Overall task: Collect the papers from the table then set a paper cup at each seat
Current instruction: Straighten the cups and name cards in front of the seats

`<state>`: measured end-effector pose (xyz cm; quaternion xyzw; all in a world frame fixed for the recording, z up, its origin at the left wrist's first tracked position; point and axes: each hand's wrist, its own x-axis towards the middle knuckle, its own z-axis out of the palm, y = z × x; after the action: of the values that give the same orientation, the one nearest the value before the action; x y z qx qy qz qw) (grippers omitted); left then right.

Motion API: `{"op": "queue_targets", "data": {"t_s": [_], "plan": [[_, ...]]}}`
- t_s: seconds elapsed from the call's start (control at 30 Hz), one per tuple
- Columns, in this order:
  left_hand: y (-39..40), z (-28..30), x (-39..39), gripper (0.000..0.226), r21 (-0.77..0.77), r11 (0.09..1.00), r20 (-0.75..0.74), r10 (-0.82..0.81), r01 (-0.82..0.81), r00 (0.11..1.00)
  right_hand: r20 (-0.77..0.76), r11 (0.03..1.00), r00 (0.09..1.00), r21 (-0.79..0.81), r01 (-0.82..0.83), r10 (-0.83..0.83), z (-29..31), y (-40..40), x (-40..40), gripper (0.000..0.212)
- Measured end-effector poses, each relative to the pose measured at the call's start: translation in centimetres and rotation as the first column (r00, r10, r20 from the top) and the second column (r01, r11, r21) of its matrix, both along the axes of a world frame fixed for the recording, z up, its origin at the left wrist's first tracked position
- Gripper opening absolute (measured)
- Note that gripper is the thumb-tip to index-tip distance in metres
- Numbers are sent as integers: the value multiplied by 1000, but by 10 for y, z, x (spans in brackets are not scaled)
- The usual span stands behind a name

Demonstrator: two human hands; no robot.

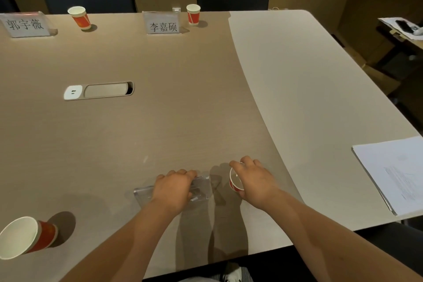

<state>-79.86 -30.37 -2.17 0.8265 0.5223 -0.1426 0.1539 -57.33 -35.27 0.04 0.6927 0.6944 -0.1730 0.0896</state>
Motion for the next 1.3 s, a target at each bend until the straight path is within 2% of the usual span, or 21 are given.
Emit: {"op": "queue_targets", "data": {"t_s": [0.17,0.37,0.5,0.63,0.73,0.8,0.9,1.0,1.17,1.3], "plan": [[-2,1,-1,56,31,999,8,-19,19,1000,-6,1000,1000,5,-5,5,-1,-2,0,77],[-14,17,-18,80,147,989,83,18,-30,996,-1,998,998,28,-65,65,10,0,-6,101],[-29,45,-70,72,222,961,121,139,-163,983,-54,954,968,195,-229,243,24,7,-40,93],[-59,73,-148,69,300,871,117,371,-389,921,-84,881,909,298,-367,408,34,13,-100,81],[-82,86,-201,72,260,791,117,543,-554,831,-141,873,887,299,-386,440,41,2,-146,74],[-91,89,-230,77,226,773,111,584,-593,804,-159,869,873,281,-408,461,43,-7,-177,72],[-94,86,-275,80,196,791,126,565,-579,815,-163,853,852,272,-447,498,44,-14,-229,70],[-94,83,-317,81,215,836,119,491,-505,863,-169,860,855,255,-443,491,41,-17,-284,71],[-102,91,-418,71,216,892,116,381,-398,917,-143,920,914,155,-360,381,39,-25,-396,87],[-111,101,-480,67,222,917,84,320,-331,944,-92,938,934,84,-337,344,35,-28,-458,86]]}}
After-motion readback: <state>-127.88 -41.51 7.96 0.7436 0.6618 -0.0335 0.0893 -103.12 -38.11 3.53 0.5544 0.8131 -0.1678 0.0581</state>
